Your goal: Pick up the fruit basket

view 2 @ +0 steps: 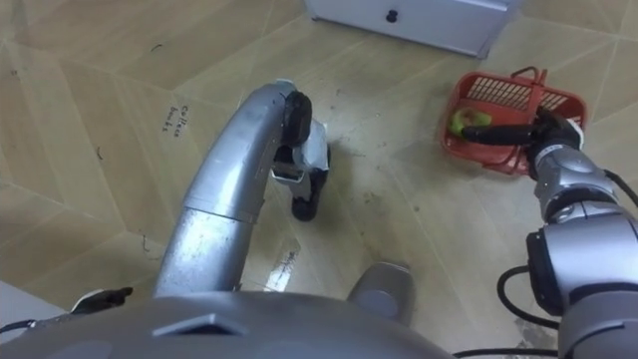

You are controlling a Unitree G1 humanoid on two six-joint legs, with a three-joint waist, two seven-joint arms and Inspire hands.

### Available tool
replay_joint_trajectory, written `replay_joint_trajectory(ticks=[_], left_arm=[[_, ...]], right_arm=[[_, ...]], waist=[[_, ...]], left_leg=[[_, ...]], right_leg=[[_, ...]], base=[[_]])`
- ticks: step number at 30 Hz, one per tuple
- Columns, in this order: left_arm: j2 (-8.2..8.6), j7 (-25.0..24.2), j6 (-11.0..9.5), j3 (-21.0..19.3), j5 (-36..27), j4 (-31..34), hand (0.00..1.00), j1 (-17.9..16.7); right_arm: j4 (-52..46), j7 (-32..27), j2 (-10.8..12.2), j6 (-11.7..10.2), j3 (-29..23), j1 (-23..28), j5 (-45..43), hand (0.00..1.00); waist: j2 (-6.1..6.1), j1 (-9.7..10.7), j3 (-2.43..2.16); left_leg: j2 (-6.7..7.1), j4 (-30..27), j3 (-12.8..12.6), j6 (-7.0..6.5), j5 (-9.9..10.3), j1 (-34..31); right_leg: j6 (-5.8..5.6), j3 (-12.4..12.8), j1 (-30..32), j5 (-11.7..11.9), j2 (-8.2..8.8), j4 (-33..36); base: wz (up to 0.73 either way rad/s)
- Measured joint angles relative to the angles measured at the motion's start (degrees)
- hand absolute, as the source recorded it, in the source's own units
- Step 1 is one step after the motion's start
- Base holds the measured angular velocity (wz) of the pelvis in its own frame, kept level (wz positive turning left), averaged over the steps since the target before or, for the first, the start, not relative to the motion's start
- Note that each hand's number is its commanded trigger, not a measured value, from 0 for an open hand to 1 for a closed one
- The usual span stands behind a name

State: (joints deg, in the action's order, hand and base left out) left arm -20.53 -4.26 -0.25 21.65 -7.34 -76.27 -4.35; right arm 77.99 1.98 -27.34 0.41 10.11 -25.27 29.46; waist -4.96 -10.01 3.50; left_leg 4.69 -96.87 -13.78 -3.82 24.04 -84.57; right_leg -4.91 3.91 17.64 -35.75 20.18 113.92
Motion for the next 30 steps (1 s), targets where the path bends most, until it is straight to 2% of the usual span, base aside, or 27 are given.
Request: replay_joint_trajectory(ticks=[5, 10, 12, 17, 25, 30], left_arm=[[0.16, -0.35, 0.04, -0.01, -0.47, 0.0, 0.0, 0.4], [1.31, -0.34, 0.06, -0.16, -2.06, 0.59, 0.0, 0.73], [2.12, -0.33, 0.08, -0.11, -2.08, 1.03, 0.0, 0.73], [2.45, -0.33, 0.5, 0.12, -2.12, 1.02, 0.0, 0.81], [2.64, -0.33, 0.68, 1.44, -2.15, 1.01, 0.0, 1.83], [3.52, -0.33, 0.71, 1.61, -2.11, 0.97, 0.0, 2.61]], right_arm=[[-0.02, 0.38, 0.03, 0.09, 1.57, 0.01, 0.03, 1.0], [-0.05, 0.69, 0.1, 0.4, 2.27, 0.04, 2.0, 1.0], [-0.15, 0.71, 0.2, 0.39, 2.27, -0.01, 3.64, 1.0], [-0.17, 0.68, 0.26, 0.38, 3.27, -0.04, 5.49, 1.0], [-0.02, 0.7, 0.62, 0.38, 4.44, -0.04, 6.21, 1.0], [-0.03, 0.67, 0.68, 0.39, 4.43, -0.04, 6.21, 1.0]], waist=[[0.3, -0.2, -0.08], [0.64, -1.03, -0.06], [0.38, -1.32, 0.08], [-0.43, -1.33, 0.52], [-0.53, -1.3, 0.58], [-0.5, -1.26, 0.56]], left_leg=[[-0.01, 0.02, -0.08, 0.0, 0.0, -0.17], [-0.02, 0.02, -0.11, 0.0, 0.0, -0.23], [-0.03, 0.04, -0.09, 0.02, -0.02, -0.23], [-0.03, -0.04, -0.05, 0.02, -0.02, -0.23], [-0.04, -0.27, 0.08, -0.24, -0.35, -0.24], [-0.02, -0.25, 0.06, -0.79, -1.01, -0.24]], right_leg=[[-0.06, 0.07, 0.25, 0.02, 0.07, 0.07], [0.08, 0.15, 0.38, -0.09, 0.11, 0.07], [0.16, 0.13, 0.38, -0.16, 0.05, 0.07], [0.23, 0.12, 0.35, -0.21, -0.04, 0.11], [0.27, 0.16, 0.25, -0.24, -0.18, 0.56], [0.39, 0.18, 0.1, -0.3, -0.17, 1.1]], base=[[0.0], [0.0], [0.0], [0.0], [0.0], [0.0]])
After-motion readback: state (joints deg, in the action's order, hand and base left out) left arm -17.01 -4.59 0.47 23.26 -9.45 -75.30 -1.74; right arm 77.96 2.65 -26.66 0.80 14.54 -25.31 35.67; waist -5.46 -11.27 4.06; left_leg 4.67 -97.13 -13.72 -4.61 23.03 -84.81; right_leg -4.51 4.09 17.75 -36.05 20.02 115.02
